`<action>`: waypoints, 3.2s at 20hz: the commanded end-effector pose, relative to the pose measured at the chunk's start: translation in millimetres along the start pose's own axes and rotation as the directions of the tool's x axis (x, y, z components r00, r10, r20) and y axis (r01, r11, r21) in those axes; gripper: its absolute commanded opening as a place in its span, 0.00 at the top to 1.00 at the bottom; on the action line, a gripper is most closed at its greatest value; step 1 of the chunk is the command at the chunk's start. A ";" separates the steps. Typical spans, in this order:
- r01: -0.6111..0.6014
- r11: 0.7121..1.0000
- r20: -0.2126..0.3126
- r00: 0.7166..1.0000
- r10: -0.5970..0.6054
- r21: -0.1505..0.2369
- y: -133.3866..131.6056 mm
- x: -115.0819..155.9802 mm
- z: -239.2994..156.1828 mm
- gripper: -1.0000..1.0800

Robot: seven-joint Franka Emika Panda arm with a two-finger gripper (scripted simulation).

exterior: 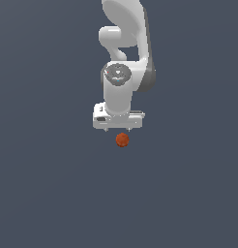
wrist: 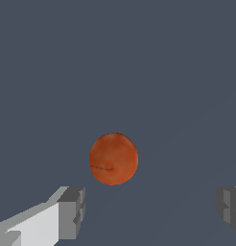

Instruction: Pick up the object and move it to a goal position.

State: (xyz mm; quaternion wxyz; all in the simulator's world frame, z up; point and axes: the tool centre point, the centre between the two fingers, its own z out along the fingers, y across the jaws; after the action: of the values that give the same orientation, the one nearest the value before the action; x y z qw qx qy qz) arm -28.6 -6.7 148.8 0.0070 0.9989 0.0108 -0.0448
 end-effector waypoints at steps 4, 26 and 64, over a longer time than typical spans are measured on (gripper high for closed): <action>-0.006 1.000 0.000 1.000 0.006 0.004 2.5 -0.1 -0.1 0.04; 0.084 0.996 -0.034 0.996 -0.084 0.013 1.5 -2.7 20.3 0.04; 0.285 0.958 -0.089 0.954 -0.285 -0.013 -25.8 -5.9 102.6 1.00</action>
State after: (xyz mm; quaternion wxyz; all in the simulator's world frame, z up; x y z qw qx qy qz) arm -44.4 17.1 47.8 0.0001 0.9879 0.1549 -0.0001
